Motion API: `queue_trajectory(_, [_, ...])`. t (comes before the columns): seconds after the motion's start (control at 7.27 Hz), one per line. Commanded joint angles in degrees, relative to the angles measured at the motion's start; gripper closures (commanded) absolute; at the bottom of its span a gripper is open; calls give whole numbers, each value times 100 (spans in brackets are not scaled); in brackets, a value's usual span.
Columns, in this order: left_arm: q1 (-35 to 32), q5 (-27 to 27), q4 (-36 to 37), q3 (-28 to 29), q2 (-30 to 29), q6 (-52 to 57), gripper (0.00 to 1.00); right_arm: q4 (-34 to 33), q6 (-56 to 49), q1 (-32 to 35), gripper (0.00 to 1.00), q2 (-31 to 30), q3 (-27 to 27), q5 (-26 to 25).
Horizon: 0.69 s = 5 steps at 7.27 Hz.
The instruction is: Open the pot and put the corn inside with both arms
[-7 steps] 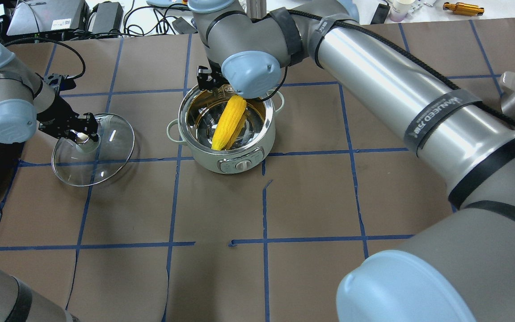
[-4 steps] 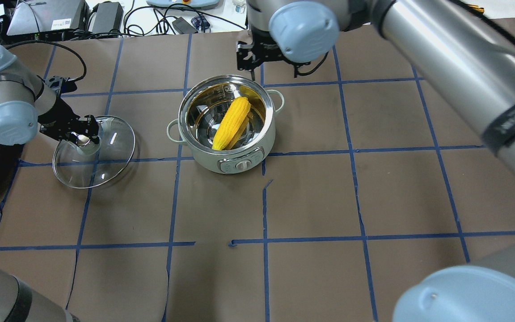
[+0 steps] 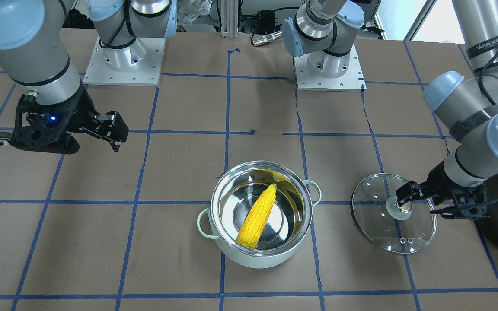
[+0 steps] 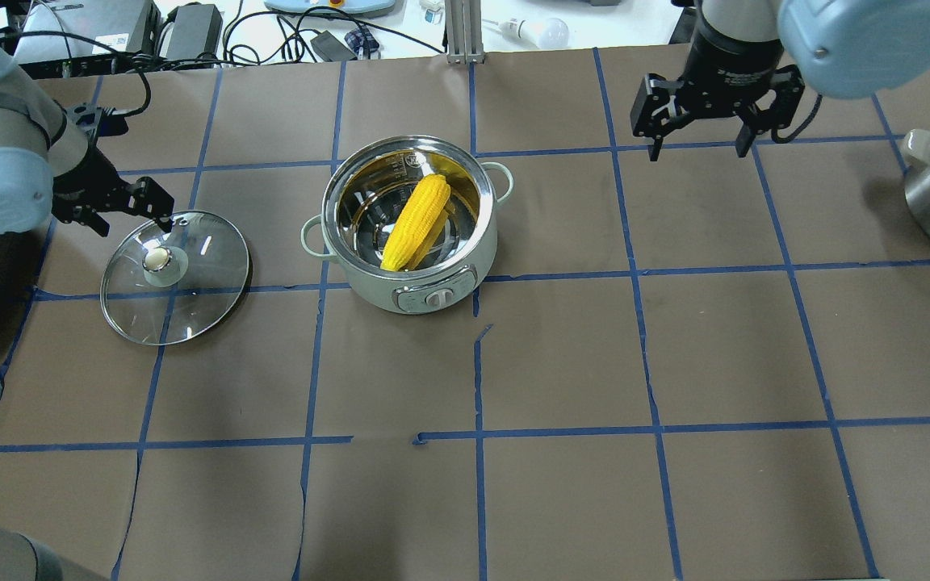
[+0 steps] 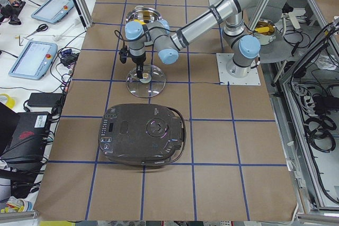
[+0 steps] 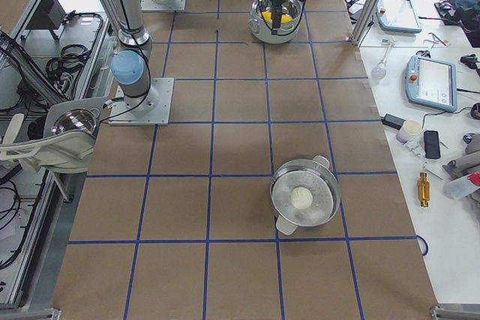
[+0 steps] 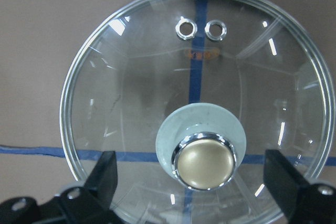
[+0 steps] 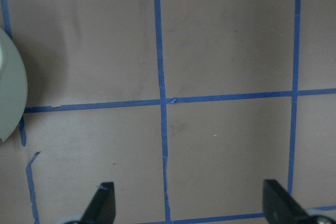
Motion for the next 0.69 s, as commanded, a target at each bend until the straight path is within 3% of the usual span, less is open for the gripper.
queue_trajectory(0.0, [-1169, 77, -382, 471, 647, -696, 2, 88, -191, -149, 0, -599, 311, -3])
queue_trajectory(0.28, [-1711, -1, -1920, 1295, 1017, -1409, 5, 89, -174, -140, 0, -732, 320, 6])
queue_trajectory(0.55, [-1782, -481, -2648, 1282, 1430, -1764, 13, 98, -348, -123, 0, -785, 338, 6])
